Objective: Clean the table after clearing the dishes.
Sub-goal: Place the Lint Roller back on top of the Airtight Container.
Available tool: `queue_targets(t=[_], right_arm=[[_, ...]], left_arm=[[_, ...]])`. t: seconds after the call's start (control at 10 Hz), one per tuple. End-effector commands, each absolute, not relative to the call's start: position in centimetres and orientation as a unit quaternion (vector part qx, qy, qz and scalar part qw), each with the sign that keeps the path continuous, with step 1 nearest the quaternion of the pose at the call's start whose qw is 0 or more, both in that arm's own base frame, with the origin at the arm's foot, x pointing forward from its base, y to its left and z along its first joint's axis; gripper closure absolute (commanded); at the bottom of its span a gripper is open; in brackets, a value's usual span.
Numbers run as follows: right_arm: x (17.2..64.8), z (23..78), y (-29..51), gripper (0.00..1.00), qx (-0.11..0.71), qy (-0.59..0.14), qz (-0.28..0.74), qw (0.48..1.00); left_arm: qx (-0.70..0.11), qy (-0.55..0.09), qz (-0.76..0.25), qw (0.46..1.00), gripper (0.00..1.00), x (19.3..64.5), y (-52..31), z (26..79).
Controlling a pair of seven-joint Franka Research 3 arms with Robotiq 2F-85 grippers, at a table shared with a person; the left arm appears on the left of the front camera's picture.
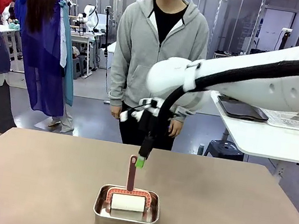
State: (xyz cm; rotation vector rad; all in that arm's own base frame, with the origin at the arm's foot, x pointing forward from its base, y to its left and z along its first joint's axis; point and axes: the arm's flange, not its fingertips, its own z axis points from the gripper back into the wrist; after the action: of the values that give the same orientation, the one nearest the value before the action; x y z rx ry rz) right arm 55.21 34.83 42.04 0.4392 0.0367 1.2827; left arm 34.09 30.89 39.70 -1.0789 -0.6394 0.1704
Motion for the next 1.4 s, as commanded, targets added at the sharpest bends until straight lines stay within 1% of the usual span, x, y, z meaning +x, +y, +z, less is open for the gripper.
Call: queue_targets(t=[0.0,0.1,0.3,0.5,0.7,0.8,1.0,1.1,1.2,1.3], right_arm=[[54.4,42.0,27.3,0.00,0.309,-0.081,0.423,0.848],[53.6,41.5,23.1,0.00,0.366,-0.097,0.359,0.853],[50.9,41.1,15.5,0.00,0.428,-0.125,0.253,0.859],[46.9,40.3,8.0,0.00,0.513,-0.171,0.144,0.829],[43.4,39.0,1.5,0.00,0.550,-0.214,0.044,0.806],[41.8,38.7,-1.4,0.00,0.557,-0.231,0.021,0.797],[38.7,38.3,-7.6,0.00,0.515,-0.243,0.005,0.822],[37.6,38.3,-10.3,0.00,0.510,-0.253,0.000,0.822],[36.5,38.3,-12.8,0.00,0.504,-0.247,-0.026,0.827],[35.6,38.5,-15.2,0.00,0.514,-0.271,-0.034,0.813]], left_arm=[[-0.505,-0.294,0.076,0.808,0.04,33.7,31.0,39.8],[-0.505,-0.294,0.076,0.808,0.04,33.7,31.0,39.8],[-0.505,-0.294,0.076,0.808,0.04,33.7,31.0,39.8],[-0.505,-0.294,0.076,0.808,0.04,33.7,31.0,39.8],[-0.505,-0.294,0.076,0.808,0.04,33.7,31.0,39.8],[-0.505,-0.294,0.076,0.808,0.04,33.7,31.0,39.8],[-0.505,-0.294,0.076,0.808,0.04,33.7,31.0,39.8],[-0.505,-0.294,0.076,0.808,0.04,33.7,31.0,39.8],[-0.505,-0.294,0.076,0.808,0.04,33.7,31.0,39.8],[-0.505,-0.294,0.076,0.808,0.04,33.7,31.0,39.8]])
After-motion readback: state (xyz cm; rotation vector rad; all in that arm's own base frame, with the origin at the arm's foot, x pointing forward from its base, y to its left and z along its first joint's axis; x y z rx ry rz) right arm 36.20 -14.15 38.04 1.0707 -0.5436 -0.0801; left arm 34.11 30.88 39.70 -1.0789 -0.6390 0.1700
